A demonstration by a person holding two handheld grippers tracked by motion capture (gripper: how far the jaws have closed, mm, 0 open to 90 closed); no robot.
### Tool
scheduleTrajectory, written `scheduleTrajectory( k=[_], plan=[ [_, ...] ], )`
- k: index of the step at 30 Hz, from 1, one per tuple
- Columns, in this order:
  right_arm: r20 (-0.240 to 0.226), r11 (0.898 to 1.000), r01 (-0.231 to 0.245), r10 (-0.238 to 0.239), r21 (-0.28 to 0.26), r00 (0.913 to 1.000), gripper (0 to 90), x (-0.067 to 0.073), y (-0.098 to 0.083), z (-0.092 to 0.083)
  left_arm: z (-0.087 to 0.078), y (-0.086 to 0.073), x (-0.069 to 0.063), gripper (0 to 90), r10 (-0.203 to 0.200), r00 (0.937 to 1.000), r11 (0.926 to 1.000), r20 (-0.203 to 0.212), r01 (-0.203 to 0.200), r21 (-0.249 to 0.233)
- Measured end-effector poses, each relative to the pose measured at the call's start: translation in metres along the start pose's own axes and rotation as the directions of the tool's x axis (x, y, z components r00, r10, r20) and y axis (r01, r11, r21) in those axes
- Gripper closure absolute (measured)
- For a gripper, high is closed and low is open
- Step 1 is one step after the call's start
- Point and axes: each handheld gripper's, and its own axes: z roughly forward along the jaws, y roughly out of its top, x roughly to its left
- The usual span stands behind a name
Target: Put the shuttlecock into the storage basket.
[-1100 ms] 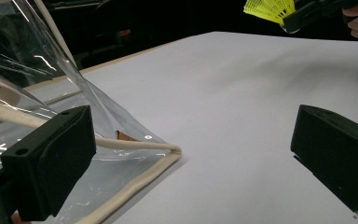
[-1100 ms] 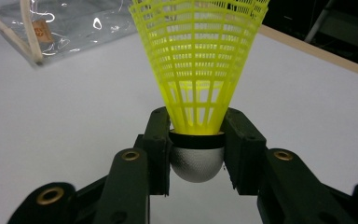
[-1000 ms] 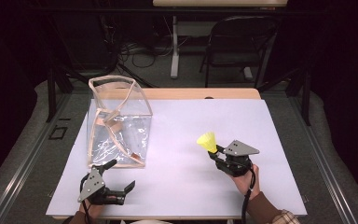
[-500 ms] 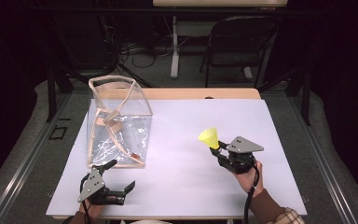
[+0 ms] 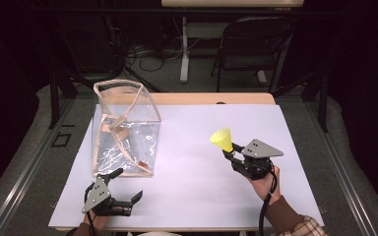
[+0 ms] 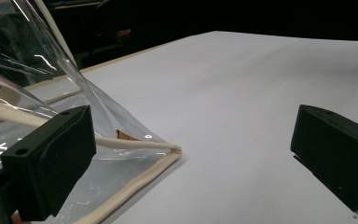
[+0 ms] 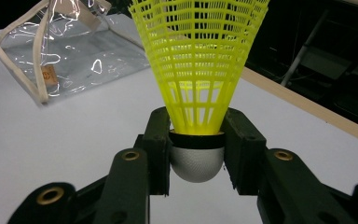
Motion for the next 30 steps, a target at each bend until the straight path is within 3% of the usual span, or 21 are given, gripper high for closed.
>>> scheduleTrajectory(
  k=[10, 30],
  plan=[
    [0.002, 1.000, 0.003, -0.003, -0.027, 1.0000, 65.0, 0.000, 0.008, -0.001, 0.000, 0.000, 0.000, 0.0, -0.003, 1.0000, 1.0000, -0.001, 0.003, -0.001],
    [-0.020, 0.999, 0.003, -0.004, -0.051, 0.9998, 65.0, 0.003, 0.016, 0.014, 0.000, 0.000, 0.000, 0.0, -0.003, 1.0000, 1.0000, -0.001, 0.003, 0.000]
  ],
)
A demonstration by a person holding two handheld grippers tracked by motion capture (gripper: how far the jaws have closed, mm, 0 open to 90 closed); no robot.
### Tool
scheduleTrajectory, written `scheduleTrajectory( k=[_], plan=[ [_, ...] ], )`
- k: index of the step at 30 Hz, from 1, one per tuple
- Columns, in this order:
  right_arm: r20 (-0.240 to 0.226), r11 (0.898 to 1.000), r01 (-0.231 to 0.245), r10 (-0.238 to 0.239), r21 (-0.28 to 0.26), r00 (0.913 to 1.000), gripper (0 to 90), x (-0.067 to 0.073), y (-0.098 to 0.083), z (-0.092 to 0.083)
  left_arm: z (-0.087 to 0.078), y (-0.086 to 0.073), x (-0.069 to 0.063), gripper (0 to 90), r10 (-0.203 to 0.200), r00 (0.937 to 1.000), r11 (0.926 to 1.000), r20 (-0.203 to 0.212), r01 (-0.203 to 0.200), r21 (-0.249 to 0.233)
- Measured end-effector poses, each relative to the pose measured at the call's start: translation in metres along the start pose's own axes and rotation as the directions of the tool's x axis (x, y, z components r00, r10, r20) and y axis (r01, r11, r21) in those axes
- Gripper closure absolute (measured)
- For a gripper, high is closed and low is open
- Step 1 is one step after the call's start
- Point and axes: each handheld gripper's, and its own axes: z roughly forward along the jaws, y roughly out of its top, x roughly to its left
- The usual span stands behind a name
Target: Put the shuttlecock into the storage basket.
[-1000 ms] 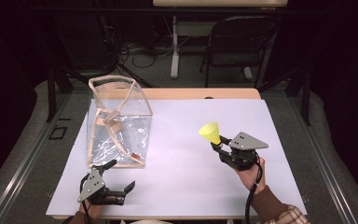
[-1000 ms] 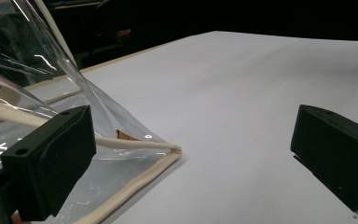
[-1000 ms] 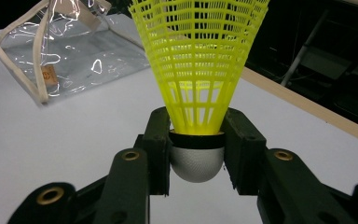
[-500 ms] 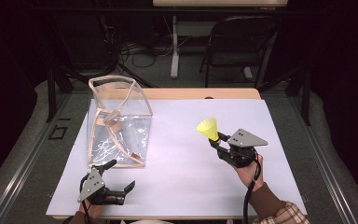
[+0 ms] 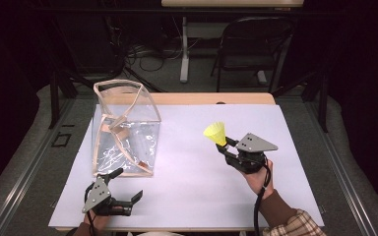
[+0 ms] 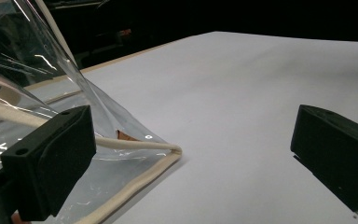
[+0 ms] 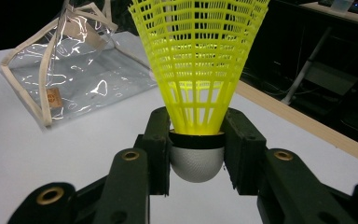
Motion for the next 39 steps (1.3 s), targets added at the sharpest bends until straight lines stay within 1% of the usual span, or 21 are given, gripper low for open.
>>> scheduleTrajectory(
  k=[11, 19, 29, 31, 39],
  plan=[
    [-0.014, 1.000, -0.003, 0.003, -0.009, 0.9999, 65.0, 0.002, 0.003, 0.011, 0.000, 0.000, 0.000, 0.0, -0.002, 1.0000, 1.0000, 0.002, 0.002, 0.001],
    [-0.026, 1.000, 0.008, -0.009, -0.021, 0.9996, 65.0, 0.005, 0.009, 0.019, 0.000, 0.000, 0.000, 0.0, -0.003, 1.0000, 1.0000, 0.004, 0.003, -0.001],
    [-0.044, 0.999, 0.008, -0.009, -0.042, 0.9990, 65.0, 0.008, 0.018, 0.029, 0.001, 0.000, 0.000, 0.0, -0.003, 1.0000, 1.0000, 0.003, 0.003, 0.001],
    [-0.050, 0.999, -0.002, -0.001, -0.047, 0.9987, 64.9, 0.008, 0.020, 0.032, 0.001, 0.000, 0.001, 0.0, -0.004, 1.0000, 1.0000, 0.002, 0.004, 0.003],
    [-0.060, 0.999, -0.005, 0.002, -0.054, 0.9982, 64.9, 0.009, 0.024, 0.040, 0.002, 0.000, 0.001, 0.0, -0.006, 1.0000, 1.0000, 0.004, 0.006, 0.002]
  ],
)
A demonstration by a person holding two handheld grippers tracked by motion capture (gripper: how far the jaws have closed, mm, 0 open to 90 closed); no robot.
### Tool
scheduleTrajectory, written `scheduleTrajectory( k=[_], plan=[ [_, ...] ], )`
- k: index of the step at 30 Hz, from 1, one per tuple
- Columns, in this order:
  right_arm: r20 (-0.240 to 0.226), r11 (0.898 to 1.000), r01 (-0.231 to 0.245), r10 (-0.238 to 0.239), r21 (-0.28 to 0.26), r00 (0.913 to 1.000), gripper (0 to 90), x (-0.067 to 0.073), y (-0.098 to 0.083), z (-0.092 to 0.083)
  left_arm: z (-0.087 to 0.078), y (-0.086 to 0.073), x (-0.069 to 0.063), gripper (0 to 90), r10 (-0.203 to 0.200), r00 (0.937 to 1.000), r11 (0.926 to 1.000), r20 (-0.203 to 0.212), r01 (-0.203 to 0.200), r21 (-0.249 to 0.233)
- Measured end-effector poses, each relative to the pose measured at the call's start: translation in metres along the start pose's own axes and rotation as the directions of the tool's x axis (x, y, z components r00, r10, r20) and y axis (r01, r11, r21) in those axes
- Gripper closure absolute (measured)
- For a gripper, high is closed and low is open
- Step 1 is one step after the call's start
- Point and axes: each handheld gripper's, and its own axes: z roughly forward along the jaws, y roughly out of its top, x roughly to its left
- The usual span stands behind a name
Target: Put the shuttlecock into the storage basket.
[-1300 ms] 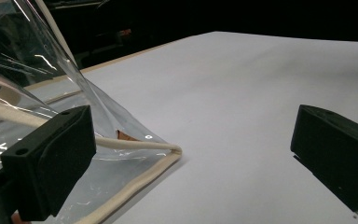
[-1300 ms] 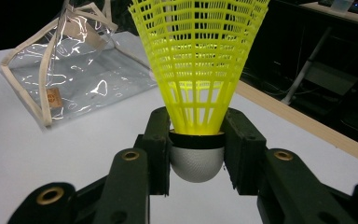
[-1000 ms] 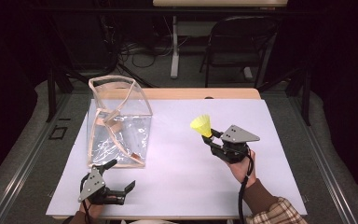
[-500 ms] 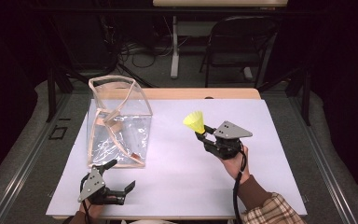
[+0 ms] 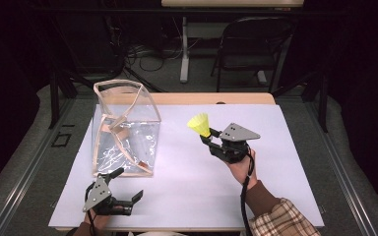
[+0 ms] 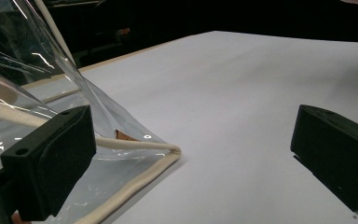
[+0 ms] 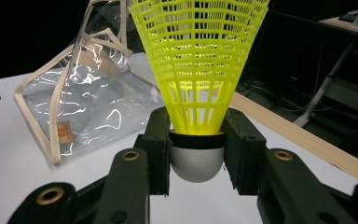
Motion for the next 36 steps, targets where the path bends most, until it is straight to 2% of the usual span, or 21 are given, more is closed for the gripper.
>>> scheduleTrajectory(
  k=[17, 36],
  plan=[
    [-0.016, 1.000, -0.012, 0.011, -0.010, 0.9998, 64.9, 0.000, 0.007, 0.014, -0.001, 0.000, -0.001, 0.0, 0.001, 1.0000, 1.0000, 0.005, -0.001, -0.007],
    [-0.048, 1.000, 0.001, -0.002, -0.014, 0.9988, 64.9, 0.006, 0.022, 0.033, -0.001, 0.000, -0.001, 0.0, 0.003, 1.0000, 1.0000, 0.006, -0.003, -0.008]
  ],
)
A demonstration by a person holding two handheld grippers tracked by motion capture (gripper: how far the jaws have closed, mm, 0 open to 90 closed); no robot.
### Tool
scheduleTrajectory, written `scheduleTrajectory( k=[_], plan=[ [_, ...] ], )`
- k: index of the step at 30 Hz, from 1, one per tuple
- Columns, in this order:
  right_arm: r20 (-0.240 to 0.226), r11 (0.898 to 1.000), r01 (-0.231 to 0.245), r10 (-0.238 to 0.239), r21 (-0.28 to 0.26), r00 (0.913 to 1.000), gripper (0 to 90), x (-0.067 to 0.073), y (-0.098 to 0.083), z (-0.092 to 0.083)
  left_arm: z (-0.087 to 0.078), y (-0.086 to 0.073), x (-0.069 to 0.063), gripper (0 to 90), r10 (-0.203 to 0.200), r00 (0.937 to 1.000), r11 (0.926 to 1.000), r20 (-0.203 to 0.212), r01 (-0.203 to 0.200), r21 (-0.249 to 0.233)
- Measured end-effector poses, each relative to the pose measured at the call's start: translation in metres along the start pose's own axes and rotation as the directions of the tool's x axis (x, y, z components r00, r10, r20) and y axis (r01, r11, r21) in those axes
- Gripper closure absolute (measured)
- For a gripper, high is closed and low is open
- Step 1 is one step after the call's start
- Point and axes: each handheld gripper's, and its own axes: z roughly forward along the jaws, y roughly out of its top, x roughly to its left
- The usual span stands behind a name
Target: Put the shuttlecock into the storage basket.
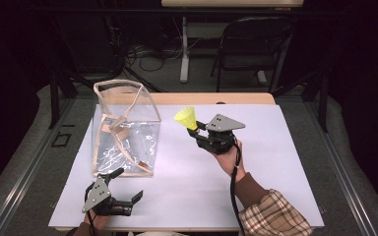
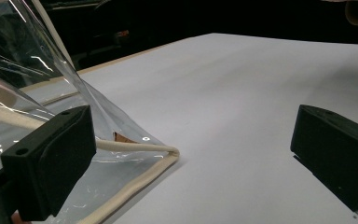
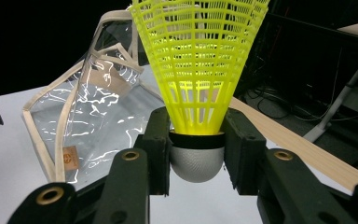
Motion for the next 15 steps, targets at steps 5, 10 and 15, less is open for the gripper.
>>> scheduleTrajectory(
  k=[5, 10, 15],
  plan=[
    [-0.006, 1.000, -0.002, 0.002, -0.002, 1.0000, 64.9, -0.001, 0.003, 0.004, 0.000, 0.000, 0.000, 0.0, -0.003, 1.0000, 1.0000, 0.000, 0.003, -0.001],
    [-0.011, 1.000, -0.007, 0.007, -0.005, 0.9999, 64.9, -0.001, 0.005, 0.008, 0.000, 0.000, 0.000, 0.0, -0.004, 1.0000, 1.0000, -0.001, 0.004, -0.002],
    [-0.019, 1.000, -0.005, 0.005, -0.007, 0.9998, 64.9, 0.000, 0.009, 0.014, 0.000, 0.000, 0.000, 0.0, -0.001, 1.0000, 1.0000, -0.001, 0.001, -0.001]
  ],
)
